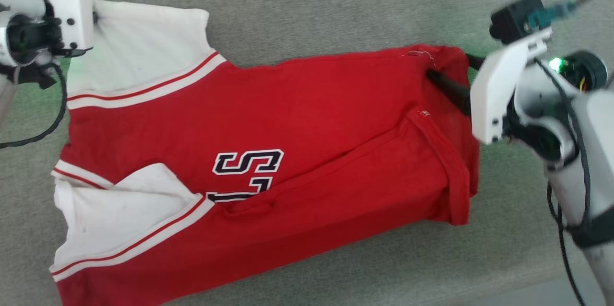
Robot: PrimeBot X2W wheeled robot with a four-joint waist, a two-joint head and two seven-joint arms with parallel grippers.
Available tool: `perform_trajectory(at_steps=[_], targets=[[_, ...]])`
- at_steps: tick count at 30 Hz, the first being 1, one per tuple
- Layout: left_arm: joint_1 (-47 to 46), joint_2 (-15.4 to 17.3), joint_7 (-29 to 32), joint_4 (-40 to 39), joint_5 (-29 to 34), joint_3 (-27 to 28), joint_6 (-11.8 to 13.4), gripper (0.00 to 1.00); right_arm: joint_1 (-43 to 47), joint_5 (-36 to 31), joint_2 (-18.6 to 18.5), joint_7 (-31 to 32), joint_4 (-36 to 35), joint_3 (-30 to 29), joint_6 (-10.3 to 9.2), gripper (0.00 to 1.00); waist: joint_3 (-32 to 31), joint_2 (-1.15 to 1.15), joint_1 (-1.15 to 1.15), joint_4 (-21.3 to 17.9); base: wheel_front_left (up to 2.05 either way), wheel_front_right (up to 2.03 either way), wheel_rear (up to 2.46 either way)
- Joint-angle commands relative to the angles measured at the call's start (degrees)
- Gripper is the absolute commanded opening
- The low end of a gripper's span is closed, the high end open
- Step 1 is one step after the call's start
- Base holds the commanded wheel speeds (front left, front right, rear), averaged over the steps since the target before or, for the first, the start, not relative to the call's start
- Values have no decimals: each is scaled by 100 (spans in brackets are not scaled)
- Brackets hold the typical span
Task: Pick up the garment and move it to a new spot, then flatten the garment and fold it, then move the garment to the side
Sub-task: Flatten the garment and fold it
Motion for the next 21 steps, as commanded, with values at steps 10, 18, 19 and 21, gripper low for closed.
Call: perform_trajectory(at_steps=[10, 18, 19, 21], targets=[[-168, -400, -441, 330, 0, 25, -203, 0, -573, 249, 42, 849, 917, 452, -1, 0, -66, 0, 0, 344, 0, 0, 0], [-148, -485, -369, 188, -157, 62, -292, 0, -309, 407, -486, 513, 177, 326, -1, 0, -403, 0, 0, 671, 0, 0, 0], [-126, -460, -339, 113, -142, 38, -277, 0, -239, 419, -565, 485, 44, 311, -1, 0, -451, 0, 0, 711, 0, 0, 0], [-50, -424, -270, -64, -163, 23, -218, 0, -64, 442, -710, 442, -190, 245, -2, 0, -545, 0, 0, 802, 0, 0, 0]])
